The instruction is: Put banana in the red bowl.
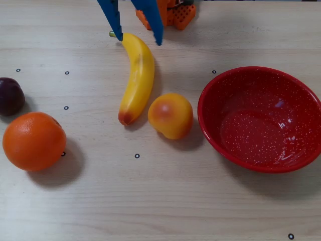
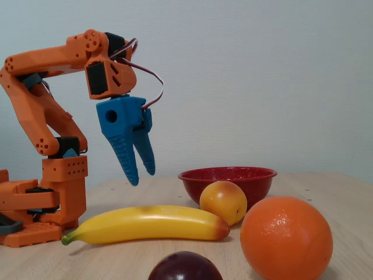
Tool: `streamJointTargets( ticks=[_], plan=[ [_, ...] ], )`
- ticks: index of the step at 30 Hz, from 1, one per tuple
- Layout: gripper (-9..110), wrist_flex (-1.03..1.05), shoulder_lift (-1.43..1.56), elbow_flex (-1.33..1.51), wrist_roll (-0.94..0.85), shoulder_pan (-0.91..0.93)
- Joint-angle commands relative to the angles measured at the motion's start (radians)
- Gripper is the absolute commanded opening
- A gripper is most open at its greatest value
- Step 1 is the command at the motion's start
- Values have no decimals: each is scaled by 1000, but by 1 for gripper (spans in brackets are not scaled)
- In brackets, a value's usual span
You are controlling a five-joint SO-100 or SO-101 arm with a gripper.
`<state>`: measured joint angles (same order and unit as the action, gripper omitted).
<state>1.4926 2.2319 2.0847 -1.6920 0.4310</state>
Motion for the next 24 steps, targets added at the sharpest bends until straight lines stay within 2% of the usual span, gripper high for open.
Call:
streamJointTargets(
  ticks=[1, 8, 14, 19, 24],
  plan=[
    [34, -38, -18, -100, -55, 23],
    [38, -179, -143, -100, -175, 60],
    [39, -350, -242, -86, -198, 67],
    [39, -347, -316, -107, -215, 64],
    [40, -239, -360, -153, -209, 52]
  ],
)
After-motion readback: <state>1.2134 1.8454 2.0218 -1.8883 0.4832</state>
